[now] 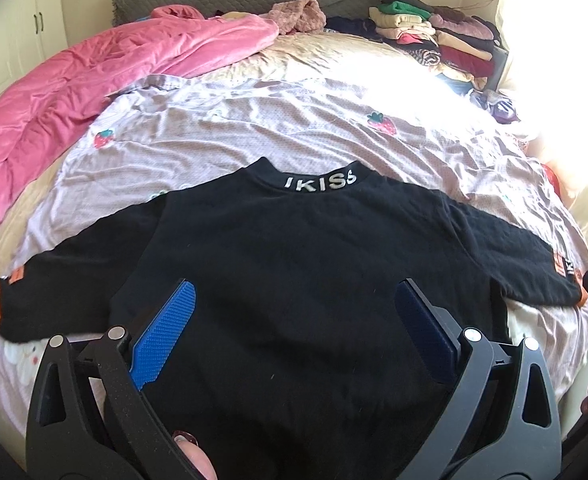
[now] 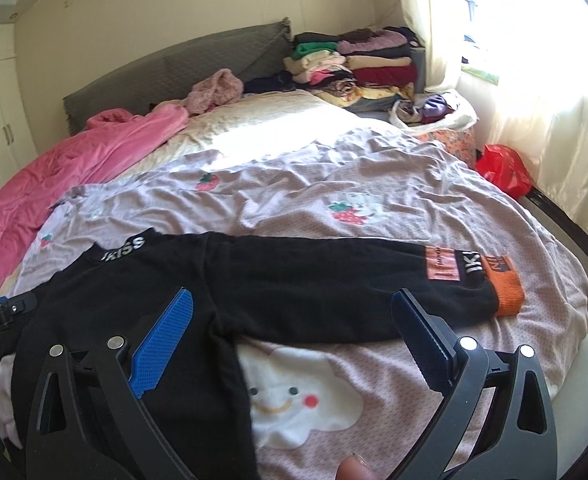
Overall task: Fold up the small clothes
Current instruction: 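Move the right gripper to the orange cuff of the nearest sleeve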
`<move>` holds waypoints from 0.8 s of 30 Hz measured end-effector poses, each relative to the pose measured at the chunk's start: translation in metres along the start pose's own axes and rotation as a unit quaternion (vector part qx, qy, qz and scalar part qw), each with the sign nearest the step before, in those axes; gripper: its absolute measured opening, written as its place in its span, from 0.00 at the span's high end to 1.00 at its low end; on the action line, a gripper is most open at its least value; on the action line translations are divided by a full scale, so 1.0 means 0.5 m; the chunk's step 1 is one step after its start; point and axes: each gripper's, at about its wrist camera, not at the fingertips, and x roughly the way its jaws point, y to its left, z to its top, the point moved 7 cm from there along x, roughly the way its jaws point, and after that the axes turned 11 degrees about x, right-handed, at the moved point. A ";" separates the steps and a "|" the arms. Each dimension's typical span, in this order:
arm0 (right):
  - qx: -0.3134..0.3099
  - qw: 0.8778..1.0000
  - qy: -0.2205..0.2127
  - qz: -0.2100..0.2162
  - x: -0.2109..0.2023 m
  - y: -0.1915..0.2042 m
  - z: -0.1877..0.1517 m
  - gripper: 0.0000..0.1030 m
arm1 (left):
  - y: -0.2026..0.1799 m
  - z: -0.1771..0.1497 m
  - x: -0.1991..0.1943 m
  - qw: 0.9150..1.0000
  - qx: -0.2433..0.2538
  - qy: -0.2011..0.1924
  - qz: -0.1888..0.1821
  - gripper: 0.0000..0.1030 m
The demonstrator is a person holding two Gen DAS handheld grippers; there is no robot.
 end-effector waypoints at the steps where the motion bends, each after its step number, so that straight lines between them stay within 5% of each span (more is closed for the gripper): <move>1: 0.007 1.000 0.000 -0.007 0.007 -0.014 0.006 0.04 | 0.000 0.006 0.007 1.000 -0.002 0.001 -0.001 0.09; 12: 0.091 0.992 0.001 -0.087 0.067 -0.177 0.057 0.04 | 0.021 0.029 0.100 0.999 -0.022 0.029 0.008 0.09; 24: 0.160 0.974 0.028 -0.158 0.114 -0.339 0.025 0.04 | 0.023 0.050 0.155 0.999 -0.012 0.029 0.026 0.09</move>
